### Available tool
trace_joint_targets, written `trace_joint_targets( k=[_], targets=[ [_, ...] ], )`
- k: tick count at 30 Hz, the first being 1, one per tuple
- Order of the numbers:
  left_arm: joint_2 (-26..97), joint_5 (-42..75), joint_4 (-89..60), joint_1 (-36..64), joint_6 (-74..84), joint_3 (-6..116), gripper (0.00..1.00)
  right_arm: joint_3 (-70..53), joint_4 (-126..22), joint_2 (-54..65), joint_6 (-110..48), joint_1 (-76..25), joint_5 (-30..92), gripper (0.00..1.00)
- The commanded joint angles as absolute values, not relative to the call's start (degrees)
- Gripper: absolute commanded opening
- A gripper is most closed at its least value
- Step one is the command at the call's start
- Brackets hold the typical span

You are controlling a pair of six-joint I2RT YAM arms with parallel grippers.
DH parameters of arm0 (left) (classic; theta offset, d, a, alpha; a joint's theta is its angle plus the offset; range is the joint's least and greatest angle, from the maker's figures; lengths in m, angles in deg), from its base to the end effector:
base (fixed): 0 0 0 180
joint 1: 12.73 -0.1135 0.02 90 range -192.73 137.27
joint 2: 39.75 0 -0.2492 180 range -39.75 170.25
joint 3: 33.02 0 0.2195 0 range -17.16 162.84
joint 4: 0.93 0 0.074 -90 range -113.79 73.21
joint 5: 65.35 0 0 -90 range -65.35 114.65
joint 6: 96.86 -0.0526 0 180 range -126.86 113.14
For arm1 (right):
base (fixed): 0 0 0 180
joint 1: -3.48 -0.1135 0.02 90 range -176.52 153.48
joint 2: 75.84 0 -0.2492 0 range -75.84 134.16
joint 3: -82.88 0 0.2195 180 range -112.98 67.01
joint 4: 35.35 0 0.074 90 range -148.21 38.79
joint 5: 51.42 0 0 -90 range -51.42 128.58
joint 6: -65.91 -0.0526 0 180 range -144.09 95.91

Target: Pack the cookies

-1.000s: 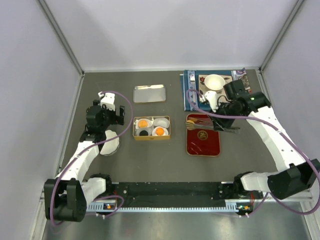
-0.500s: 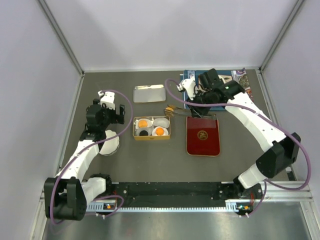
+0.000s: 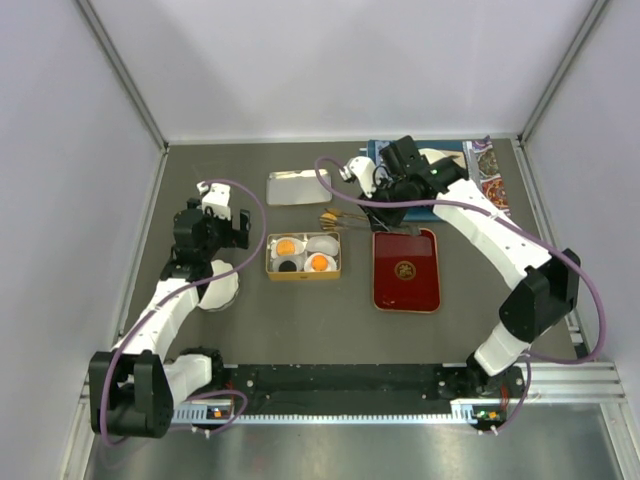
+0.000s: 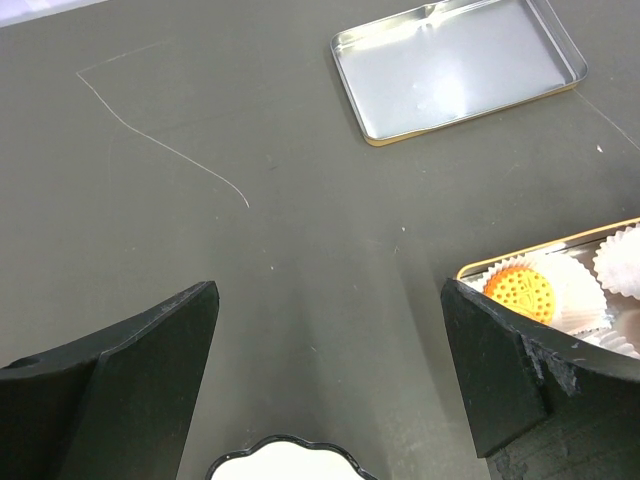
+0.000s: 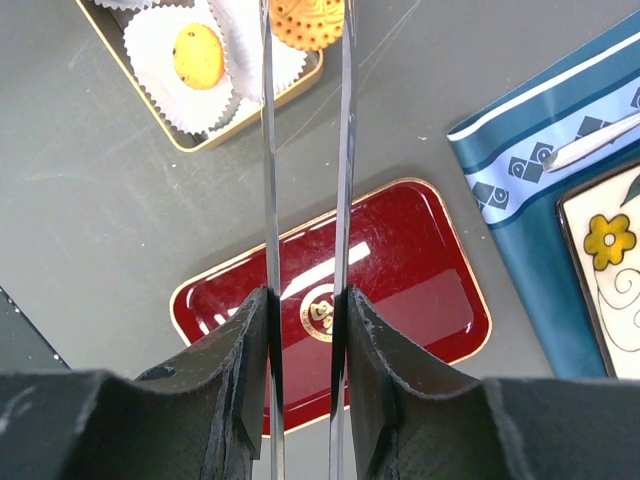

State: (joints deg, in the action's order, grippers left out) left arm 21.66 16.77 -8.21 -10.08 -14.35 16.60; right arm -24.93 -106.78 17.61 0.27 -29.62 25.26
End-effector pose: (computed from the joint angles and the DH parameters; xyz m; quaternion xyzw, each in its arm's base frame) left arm 0.2342 -0.0181 0.2463 0.1115 0.8058 -0.0315 0.5807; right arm 0.2578 0.1826 0.3116 -0.4867 0.8195 0.1323 0.2722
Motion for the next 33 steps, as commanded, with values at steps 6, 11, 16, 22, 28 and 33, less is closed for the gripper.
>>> trace_joint_targets(
  k=[6, 11, 16, 22, 28, 33],
  targets=[
    [21.78, 16.39, -5.98, -10.36, -13.81, 18.61, 0.99, -27.47, -104.21, 18.64, 0.16, -32.73, 24.69, 0.04],
    [21.42, 16.56, -6.06, -10.36, -14.16, 18.44, 0.99, -26.33, -104.12, 19.17, 0.34, -33.96, 25.13, 0.04],
    [21.42, 16.56, -6.06, -10.36, -14.07, 18.26, 0.99, -25.62, -103.86, 19.43, 0.43, -34.31, 25.48, 0.04],
    [21.34, 16.47, -6.06, -10.36, -13.98, 18.18, 0.99, -24.57, -103.86, 19.61, 0.87, -34.75, 25.57, 0.04],
    [21.25, 16.39, -6.15, -10.36, -13.89, 18.26, 0.99, -23.69, -103.68, 19.87, 1.13, -35.28, 25.84, 0.04],
    [21.07, 16.30, -6.24, -10.36, -13.81, 18.26, 0.99, -23.25, -103.59, 20.05, 1.39, -35.45, 26.19, 0.04]
  ],
)
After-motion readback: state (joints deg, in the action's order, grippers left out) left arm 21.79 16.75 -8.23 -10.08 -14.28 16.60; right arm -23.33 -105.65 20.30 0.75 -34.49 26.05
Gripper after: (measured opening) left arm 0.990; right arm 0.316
